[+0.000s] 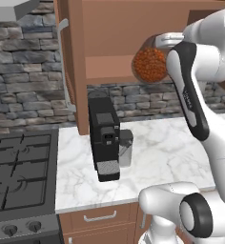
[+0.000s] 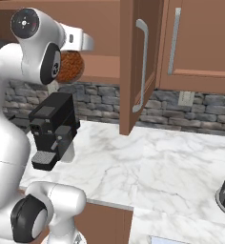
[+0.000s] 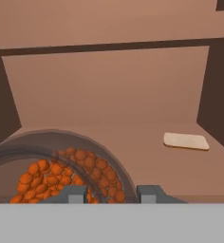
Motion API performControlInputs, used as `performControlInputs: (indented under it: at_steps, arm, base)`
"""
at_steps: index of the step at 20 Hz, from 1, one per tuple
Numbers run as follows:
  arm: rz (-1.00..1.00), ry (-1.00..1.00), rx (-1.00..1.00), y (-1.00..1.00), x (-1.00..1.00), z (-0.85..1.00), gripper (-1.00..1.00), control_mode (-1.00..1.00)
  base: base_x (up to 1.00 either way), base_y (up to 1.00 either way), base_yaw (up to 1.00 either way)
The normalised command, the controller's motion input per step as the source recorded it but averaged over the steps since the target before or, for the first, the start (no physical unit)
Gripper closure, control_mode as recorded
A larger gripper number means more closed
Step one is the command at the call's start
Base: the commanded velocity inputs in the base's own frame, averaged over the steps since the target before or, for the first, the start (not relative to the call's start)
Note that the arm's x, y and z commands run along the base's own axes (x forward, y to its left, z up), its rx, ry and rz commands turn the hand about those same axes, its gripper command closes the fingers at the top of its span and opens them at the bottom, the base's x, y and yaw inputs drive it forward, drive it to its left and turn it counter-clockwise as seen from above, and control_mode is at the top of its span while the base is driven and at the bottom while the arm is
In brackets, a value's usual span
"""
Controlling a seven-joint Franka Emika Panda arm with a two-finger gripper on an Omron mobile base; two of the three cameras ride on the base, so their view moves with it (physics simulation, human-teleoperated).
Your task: Pick the candle and jar from the dining table and place them in the open cabinet. Close the cabinet after placing the objects.
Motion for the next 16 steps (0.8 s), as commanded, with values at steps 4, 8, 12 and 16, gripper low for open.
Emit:
performControlInputs:
  at_steps: [4, 8, 12, 16]
  arm:
    - [0.0, 0.0, 0.0, 0.0, 0.3, 0.0, 1.0, -1.0]
    - [0.0, 0.0, 0.0, 0.0, 0.27, 0.0, 1.0, -1.0]
    - [0.0, 0.0, 0.0, 0.0, 0.21, 0.0, 1.0, -1.0]
    - [0.0, 0.0, 0.0, 0.0, 0.19, 0.0, 1.0, -1.0]
  base:
    - [0.0, 0.0, 0.0]
    - [0.0, 0.0, 0.0]
    - [0.0, 0.0, 0.0]
    - [0.0, 0.0, 0.0]
